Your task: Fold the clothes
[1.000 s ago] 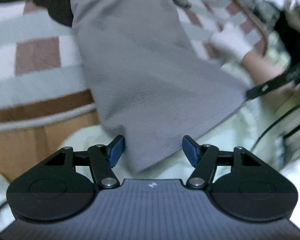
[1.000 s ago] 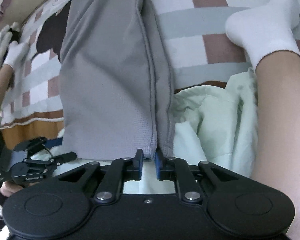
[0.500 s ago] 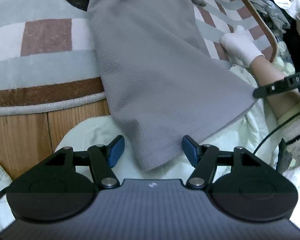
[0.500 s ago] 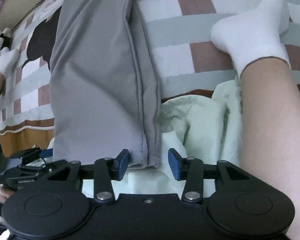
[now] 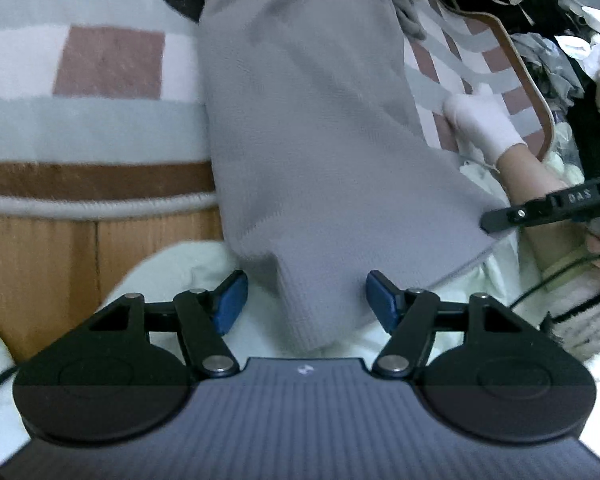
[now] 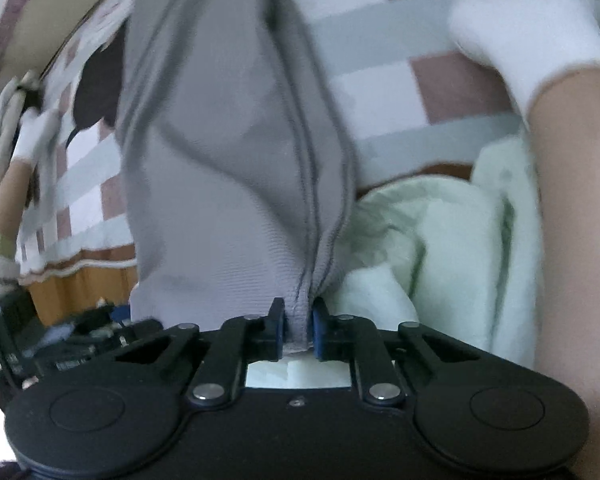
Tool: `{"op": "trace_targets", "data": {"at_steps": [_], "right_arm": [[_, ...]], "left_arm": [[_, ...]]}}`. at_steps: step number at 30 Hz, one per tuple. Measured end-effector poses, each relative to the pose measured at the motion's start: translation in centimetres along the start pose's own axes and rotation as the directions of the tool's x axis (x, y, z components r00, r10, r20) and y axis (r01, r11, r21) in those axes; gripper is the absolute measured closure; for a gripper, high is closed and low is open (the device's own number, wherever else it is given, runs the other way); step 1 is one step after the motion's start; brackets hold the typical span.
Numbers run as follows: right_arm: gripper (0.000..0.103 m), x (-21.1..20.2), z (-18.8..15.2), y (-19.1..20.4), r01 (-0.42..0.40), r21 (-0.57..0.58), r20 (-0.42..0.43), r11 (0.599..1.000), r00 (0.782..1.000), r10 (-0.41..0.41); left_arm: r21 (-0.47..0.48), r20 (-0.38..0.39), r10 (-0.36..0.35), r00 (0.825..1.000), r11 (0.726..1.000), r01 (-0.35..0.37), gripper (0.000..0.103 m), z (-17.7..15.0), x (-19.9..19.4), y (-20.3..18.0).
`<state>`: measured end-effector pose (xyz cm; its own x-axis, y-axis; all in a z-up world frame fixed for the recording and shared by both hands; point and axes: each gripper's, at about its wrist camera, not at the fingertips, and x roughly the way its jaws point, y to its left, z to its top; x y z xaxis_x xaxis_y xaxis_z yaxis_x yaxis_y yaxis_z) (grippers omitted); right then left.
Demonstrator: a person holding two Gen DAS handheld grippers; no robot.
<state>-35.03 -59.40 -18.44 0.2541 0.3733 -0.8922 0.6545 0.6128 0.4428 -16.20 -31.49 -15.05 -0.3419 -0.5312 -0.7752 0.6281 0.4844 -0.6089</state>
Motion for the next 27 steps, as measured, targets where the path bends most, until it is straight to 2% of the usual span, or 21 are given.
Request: {"op": "trace_targets", "data": {"at_steps": [3, 5, 6, 8, 10, 12, 15, 16, 18, 21, 24, 27], "right_arm": [[0.087, -0.1, 0.0, 0.6, 0.004, -0.025, 0.006, 1.000, 1.000, -0.004], [0.082, 0.2, 0.4, 0.2, 0.008, 0.000, -0.011, 1.000, 1.000, -0.008], [0.082, 0.4, 0.5, -0.1, 0.007, 0.014, -0.022, 1.000, 1.000, -0.006], [0.086, 0.7, 0.8, -0.3, 0.003, 0.024, -0.037, 1.000, 0.999, -0.003], [0.088, 0.0, 0.8, 0.9, -0.004, -0.048, -0.026, 0.999, 1.000, 0.003], [0.089, -0.7, 0.7, 2.1, -0.011, -0.119, -0.015, 0.993, 1.000, 0.009], [0.090, -4.1, -0.5, 4.2, 0.006, -0.242, 0.050, 0.970, 0.999, 0.007], [0.091, -5.2, -1.1, 5.0, 0.038, -0.293, 0.075, 0.955, 0.997, -0.016], [0.091, -5.7, -2.7, 6.4, 0.156, -0.394, 0.109, 0.906, 0.986, -0.122], [0.091, -3.2, -3.9, 5.6, 0.132, -0.348, -0.005, 0.928, 0.990, -0.143], [0.091, 0.5, -4.3, 5.0, 0.203, -0.349, -0.076, 0.915, 0.967, -0.243], [0.091, 2.6, -4.2, 4.0, 0.226, -0.337, -0.120, 0.914, 0.953, -0.280]], "left_arm": [[-0.067, -0.030, -0.041, 0.999, 0.997, 0.039, 0.035, 0.5, 1.0, 0.7], [-0.096, -0.044, -0.070, 0.997, 0.993, 0.065, 0.031, 0.6, 1.6, 0.9], [-0.092, -0.044, -0.075, 0.996, 0.993, 0.071, 0.026, 0.6, 1.8, 0.7], [-0.044, -0.048, -0.059, 0.997, 0.997, 0.057, 0.029, 0.6, 2.4, -0.5], [0.034, -0.044, -0.022, 0.999, 0.999, 0.023, 0.098, 0.6, 2.3, -2.1], [0.099, -0.014, -0.003, 1.000, 0.995, 0.004, 0.097, 0.7, 0.7, -3.7], [0.117, 0.014, -0.030, 0.999, 0.993, 0.028, 0.097, 1.0, -3.3, -5.0], [0.109, 0.006, -0.039, 0.999, 0.993, 0.039, 0.097, 1.2, -4.2, -5.2], [0.094, -0.010, -0.058, 0.998, 0.994, 0.059, 0.098, 1.5, -6.0, -5.6], [0.146, -0.064, 0.016, 0.998, 0.989, -0.007, 0.098, 0.2, -4.7, -6.0], [0.143, -0.143, 0.080, 0.986, 0.988, -0.060, 0.098, -1.3, -1.0, -5.2], [0.189, -0.144, 0.131, 0.981, 0.977, -0.103, 0.097, -2.2, 0.5, -5.1]]}}
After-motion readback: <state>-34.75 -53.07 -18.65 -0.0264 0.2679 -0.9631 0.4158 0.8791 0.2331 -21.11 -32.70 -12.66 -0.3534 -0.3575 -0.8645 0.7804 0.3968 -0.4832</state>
